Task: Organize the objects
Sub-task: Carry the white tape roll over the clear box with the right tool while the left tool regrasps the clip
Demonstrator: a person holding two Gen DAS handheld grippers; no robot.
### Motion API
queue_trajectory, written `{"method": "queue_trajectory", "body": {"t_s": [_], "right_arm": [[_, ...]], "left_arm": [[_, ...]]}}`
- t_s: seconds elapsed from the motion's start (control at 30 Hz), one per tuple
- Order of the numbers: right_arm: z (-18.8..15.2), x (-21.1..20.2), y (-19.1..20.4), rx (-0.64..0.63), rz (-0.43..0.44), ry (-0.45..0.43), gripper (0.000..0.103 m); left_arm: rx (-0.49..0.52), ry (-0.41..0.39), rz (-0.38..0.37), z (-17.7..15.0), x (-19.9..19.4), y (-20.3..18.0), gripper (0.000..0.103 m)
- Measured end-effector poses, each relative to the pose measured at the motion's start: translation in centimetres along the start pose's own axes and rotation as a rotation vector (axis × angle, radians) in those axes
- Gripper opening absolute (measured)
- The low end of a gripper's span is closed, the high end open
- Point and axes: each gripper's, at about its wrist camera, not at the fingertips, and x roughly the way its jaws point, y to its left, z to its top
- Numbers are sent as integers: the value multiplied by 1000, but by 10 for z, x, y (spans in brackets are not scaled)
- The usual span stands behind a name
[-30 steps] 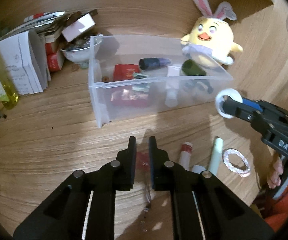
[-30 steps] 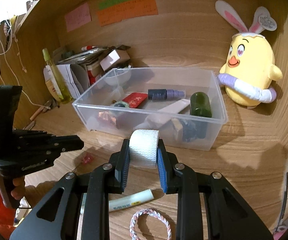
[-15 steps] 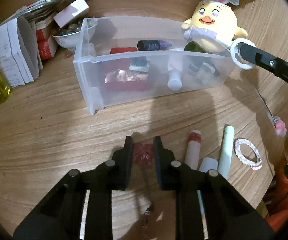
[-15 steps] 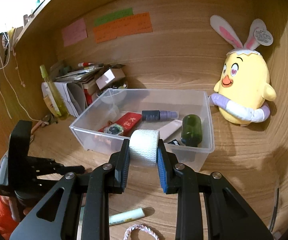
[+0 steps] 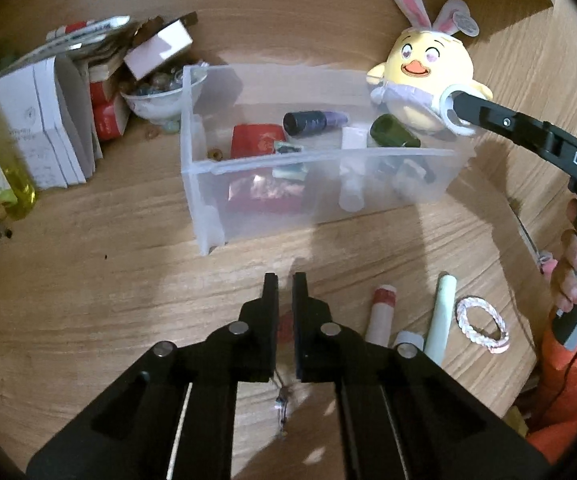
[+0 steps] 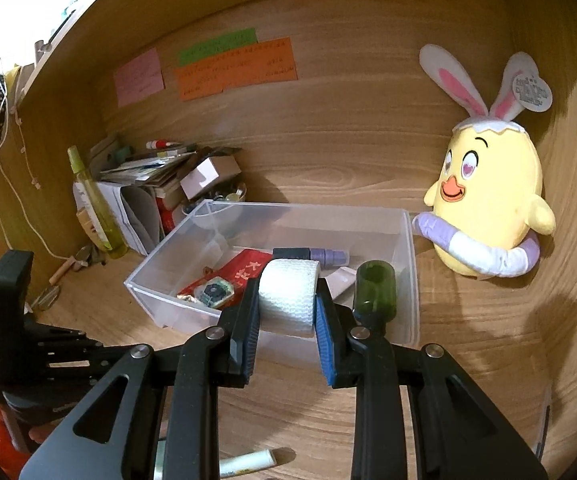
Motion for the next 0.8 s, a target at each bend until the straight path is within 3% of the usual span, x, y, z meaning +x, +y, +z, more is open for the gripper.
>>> {"method": "queue_trajectory", "body": {"t_s": [0.27, 0.77, 0.8], "right_arm": [[7, 9, -6, 1, -13, 4, 23], [5, 19, -5, -4, -14, 28, 23], [5, 19, -5, -4, -16, 29, 23]], "left_arm": [[-9, 62, 15, -18, 8, 4, 28], [25, 25, 31, -15, 18, -4, 25], [19, 24, 29, -15, 17, -3, 17]]}}
